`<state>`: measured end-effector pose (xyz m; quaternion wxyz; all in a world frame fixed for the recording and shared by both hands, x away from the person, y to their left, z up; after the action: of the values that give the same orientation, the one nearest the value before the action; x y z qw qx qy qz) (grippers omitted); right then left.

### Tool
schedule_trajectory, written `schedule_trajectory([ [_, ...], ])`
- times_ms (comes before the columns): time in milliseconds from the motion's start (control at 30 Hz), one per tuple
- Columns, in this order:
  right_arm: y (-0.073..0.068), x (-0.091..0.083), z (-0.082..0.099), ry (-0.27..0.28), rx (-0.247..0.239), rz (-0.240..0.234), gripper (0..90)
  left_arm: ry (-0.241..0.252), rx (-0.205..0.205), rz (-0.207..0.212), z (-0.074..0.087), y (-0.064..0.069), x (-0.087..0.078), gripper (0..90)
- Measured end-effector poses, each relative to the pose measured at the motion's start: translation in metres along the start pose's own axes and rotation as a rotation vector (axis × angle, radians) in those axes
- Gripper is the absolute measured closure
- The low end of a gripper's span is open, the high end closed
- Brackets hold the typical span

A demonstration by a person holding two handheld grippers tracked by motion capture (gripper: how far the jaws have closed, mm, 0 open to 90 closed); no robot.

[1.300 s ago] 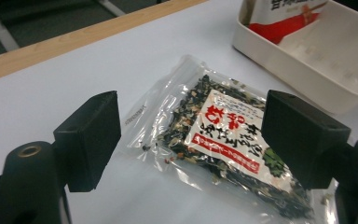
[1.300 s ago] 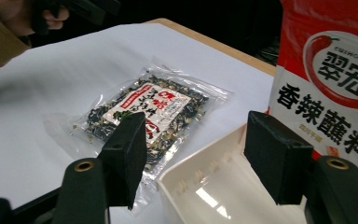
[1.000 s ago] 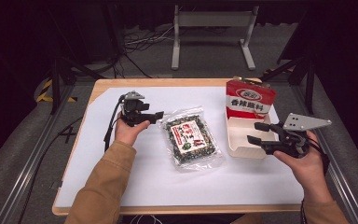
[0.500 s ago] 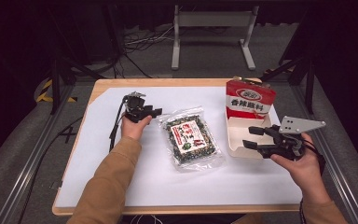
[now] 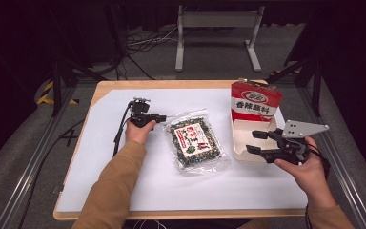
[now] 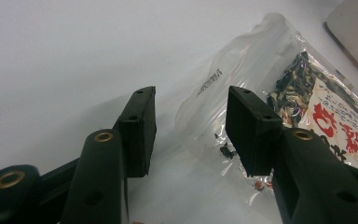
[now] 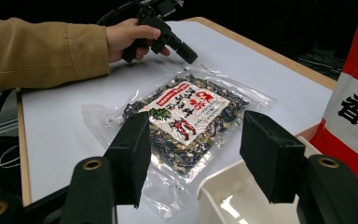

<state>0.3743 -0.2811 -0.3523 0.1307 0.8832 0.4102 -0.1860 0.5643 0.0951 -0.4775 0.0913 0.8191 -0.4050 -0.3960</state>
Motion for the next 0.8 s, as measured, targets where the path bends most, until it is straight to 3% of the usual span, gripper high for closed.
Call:
schedule_trajectory([
  [400, -0.002, 0.003, 0.001, -0.007, -0.014, -0.006, 40.6, -0.016, -0.026, 0.067, 0.003, 0.002, 0.007, 60.8],
  [500, -0.003, 0.004, 0.001, -0.007, -0.015, -0.006, 40.4, -0.023, -0.024, 0.061, 0.004, 0.002, 0.007, 62.4],
  [600, -0.003, 0.005, 0.002, -0.009, -0.016, -0.009, 39.9, -0.040, -0.031, 0.073, 0.006, 0.002, 0.007, 71.9],
  [700, -0.003, 0.005, 0.002, -0.010, -0.017, -0.011, 39.6, -0.058, -0.007, 0.050, 0.006, 0.006, 0.008, 77.7],
  [800, -0.002, 0.005, 0.002, -0.009, -0.017, -0.011, 39.4, -0.063, 0.044, 0.023, 0.005, 0.013, 0.007, 86.1],
])
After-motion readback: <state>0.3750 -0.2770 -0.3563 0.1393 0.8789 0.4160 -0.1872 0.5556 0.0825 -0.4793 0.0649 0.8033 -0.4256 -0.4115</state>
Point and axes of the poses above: each handheld gripper's, and its own axes: x roughly forward along the jaws, z roughly out of its underside, y roughly to its right, the point moved 5 cm from there along x, roughly forward along the jaws, and after that the axes turned 7 degrees about z, right-handed, at the moved point
